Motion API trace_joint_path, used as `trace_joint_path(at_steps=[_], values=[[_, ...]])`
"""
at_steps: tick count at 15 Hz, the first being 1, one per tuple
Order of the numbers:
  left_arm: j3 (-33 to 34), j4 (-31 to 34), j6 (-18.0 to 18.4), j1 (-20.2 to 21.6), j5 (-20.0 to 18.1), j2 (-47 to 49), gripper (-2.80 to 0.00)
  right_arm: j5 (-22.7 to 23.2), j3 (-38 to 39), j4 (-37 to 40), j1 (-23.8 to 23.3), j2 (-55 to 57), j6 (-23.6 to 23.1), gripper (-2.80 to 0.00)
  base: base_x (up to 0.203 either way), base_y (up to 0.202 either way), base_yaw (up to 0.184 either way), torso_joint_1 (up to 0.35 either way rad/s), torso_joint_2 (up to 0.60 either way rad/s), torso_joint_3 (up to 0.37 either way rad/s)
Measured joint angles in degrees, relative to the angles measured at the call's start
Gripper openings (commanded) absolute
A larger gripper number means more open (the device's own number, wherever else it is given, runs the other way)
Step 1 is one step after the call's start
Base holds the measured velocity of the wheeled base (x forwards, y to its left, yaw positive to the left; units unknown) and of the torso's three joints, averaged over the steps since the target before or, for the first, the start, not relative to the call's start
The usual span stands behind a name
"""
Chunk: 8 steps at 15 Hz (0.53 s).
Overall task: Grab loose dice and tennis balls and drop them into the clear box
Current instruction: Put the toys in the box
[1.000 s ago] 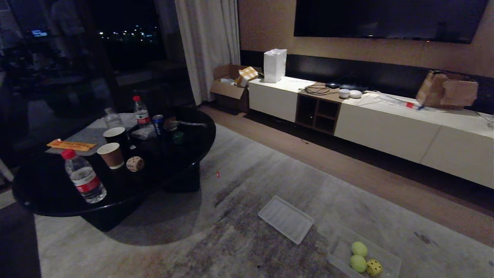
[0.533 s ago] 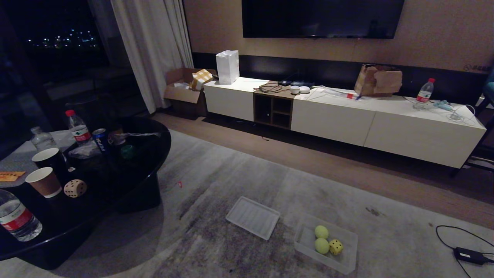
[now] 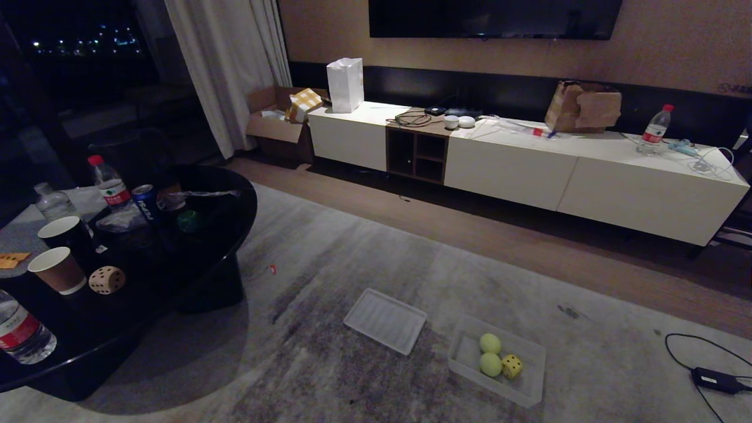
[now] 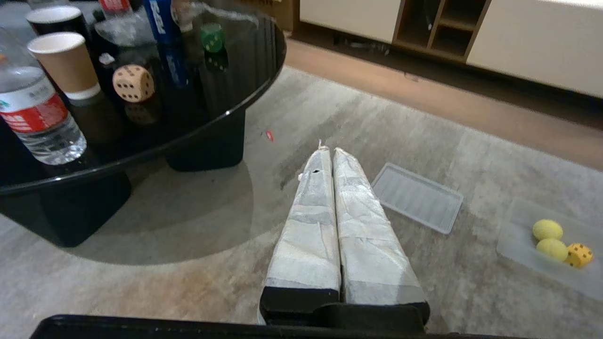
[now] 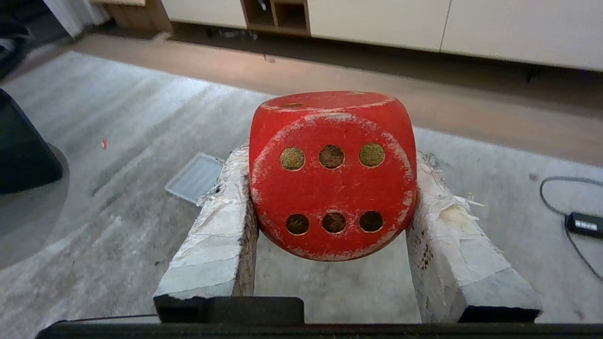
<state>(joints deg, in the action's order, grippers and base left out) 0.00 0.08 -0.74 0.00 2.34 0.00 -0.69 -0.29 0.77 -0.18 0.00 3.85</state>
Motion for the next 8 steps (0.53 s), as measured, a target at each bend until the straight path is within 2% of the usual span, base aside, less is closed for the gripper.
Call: trace_joint_path(at_steps=[8], values=[[0.00, -0.05, 0.00, 0.00, 0.05, 0.00, -2.80, 0.00, 0.02, 0.02, 0.00, 0.00, 0.00, -2.80, 0.000, 0.000, 0.000, 0.003, 0.00, -0.197]])
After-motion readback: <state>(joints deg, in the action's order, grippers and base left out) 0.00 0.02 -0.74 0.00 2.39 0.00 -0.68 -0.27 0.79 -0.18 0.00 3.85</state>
